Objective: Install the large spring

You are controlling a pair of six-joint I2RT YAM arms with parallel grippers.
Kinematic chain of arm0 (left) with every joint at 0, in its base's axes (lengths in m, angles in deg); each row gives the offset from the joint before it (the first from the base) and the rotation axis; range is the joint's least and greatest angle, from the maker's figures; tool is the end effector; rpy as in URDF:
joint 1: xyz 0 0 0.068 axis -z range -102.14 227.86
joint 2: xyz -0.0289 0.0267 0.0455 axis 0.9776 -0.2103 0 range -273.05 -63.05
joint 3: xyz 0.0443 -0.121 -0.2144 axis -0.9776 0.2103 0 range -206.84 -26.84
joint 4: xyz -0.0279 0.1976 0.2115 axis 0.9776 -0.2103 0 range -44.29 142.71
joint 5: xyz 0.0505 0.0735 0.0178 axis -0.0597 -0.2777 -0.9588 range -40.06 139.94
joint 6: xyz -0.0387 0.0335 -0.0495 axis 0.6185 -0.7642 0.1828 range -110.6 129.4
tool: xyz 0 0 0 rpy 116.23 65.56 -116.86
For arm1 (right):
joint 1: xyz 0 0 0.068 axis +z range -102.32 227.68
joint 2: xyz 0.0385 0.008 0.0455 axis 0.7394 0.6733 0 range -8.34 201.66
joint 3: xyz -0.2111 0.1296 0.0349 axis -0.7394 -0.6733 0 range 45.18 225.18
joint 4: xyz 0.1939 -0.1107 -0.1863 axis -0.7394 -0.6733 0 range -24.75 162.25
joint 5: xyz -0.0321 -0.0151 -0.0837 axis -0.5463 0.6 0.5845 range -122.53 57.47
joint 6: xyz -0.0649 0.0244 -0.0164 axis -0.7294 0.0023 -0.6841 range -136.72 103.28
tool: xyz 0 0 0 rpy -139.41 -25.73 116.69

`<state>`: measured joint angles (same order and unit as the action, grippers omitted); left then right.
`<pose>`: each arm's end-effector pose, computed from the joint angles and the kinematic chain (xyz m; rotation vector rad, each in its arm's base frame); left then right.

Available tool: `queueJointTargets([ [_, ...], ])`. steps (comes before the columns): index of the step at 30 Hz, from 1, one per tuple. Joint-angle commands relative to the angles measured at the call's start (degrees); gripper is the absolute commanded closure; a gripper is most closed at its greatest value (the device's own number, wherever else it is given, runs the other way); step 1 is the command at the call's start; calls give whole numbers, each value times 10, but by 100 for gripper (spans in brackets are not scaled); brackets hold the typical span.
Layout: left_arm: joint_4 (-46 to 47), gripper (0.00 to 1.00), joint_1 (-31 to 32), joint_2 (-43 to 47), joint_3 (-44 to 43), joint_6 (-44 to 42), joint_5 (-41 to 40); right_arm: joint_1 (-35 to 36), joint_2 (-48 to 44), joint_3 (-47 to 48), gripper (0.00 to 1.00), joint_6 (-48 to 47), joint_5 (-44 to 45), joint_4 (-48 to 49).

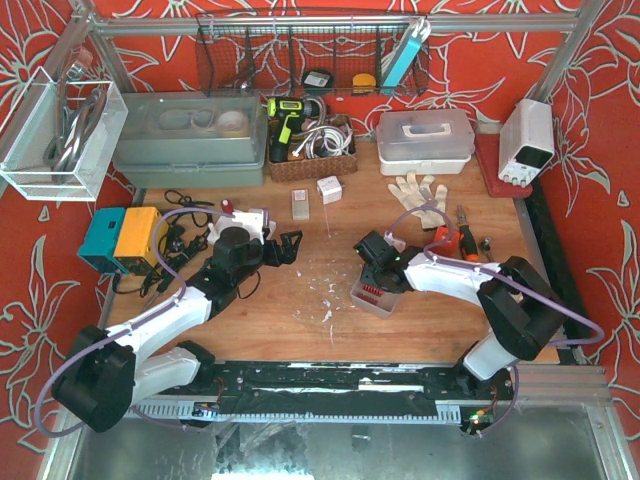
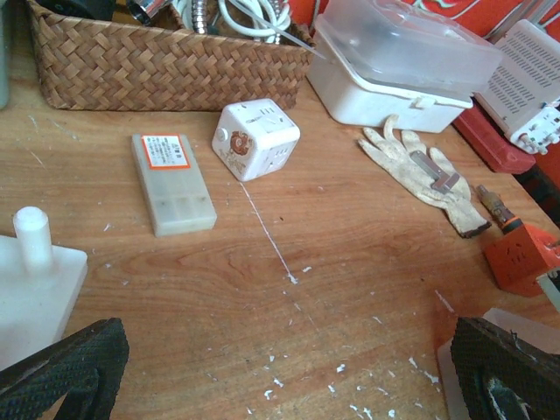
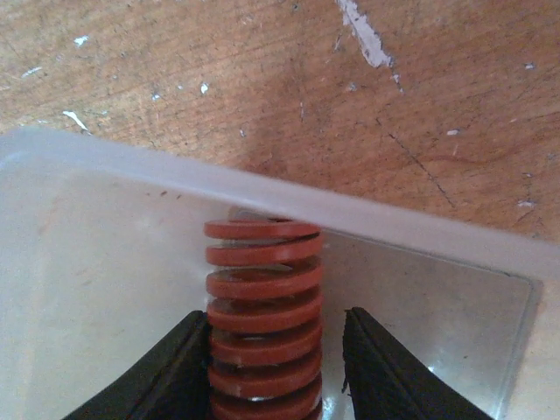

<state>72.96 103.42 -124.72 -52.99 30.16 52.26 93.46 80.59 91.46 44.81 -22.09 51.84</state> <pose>0.2636 -0.1286 0.1787 0.1078 1.8768 -0.5995 0.2300 0.2210 0.0937 0.4278 2.6610 0.3741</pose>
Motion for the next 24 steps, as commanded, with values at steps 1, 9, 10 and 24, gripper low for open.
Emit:
queueJointTargets([
  [1,10,0,4,8,-2,-8,-10,3,18,17,56,-4,22,-13],
  [9,7,0,6,13,-3,-8,-11,3,34,17,64,-30,30,0],
  [10,8,0,7,14,-2,-7,-11,3,32,16,66,-35,31,3],
  [24,0,0,9,8,-6,-2,-17,2,-45,-1,82,-131,35,31],
])
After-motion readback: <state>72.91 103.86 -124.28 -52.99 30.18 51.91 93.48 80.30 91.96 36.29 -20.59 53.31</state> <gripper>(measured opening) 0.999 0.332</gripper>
